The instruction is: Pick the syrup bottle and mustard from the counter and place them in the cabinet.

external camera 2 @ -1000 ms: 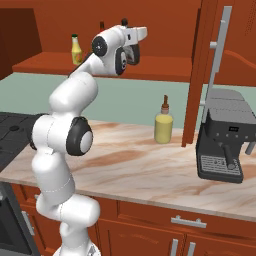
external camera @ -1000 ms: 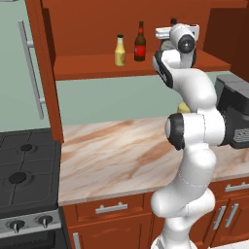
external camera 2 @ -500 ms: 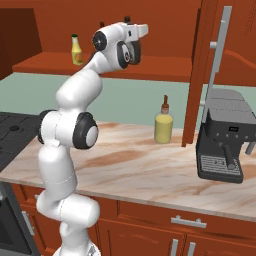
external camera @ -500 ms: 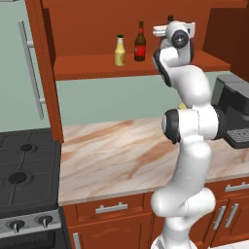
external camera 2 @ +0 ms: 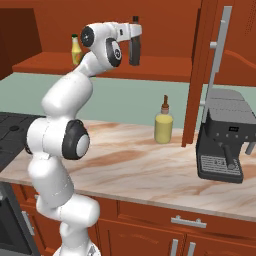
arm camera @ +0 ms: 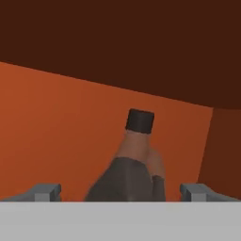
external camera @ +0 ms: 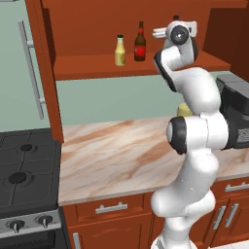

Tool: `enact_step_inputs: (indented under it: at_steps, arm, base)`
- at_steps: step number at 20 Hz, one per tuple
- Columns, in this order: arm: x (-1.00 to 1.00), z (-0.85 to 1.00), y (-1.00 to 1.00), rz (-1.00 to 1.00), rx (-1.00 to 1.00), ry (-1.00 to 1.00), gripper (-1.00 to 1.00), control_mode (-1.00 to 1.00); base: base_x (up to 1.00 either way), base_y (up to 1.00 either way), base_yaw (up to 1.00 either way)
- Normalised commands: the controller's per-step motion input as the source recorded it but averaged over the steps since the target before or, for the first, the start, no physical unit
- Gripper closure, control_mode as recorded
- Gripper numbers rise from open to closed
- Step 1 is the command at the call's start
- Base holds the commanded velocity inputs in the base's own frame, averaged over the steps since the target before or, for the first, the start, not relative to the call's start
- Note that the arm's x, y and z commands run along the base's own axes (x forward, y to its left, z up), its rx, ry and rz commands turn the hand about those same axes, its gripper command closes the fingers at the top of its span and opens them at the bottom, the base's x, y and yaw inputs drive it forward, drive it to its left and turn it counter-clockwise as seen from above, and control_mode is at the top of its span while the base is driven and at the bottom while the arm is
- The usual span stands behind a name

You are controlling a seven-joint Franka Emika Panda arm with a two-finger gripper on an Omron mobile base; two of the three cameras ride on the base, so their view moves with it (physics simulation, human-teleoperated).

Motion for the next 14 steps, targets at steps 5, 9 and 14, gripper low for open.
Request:
enact_step_inputs:
  at_steps: [5, 9, 14]
  arm:
    - [-1.0, -0.55, -0.11, 0.05, -0.05, -0.01, -1.0, -1.0]
    - [-1.0, -0.69, -0.14, 0.05, -0.05, -0.02, -1.0, -1.0]
    - [-1.0, -0.68, -0.08, 0.04, -0.04, 0.0, -1.0, -1.0]
  base:
    - [0.0, 0.0, 0.0]
    - [0.0, 0.0, 0.0]
    - [0.0, 0.0, 0.0]
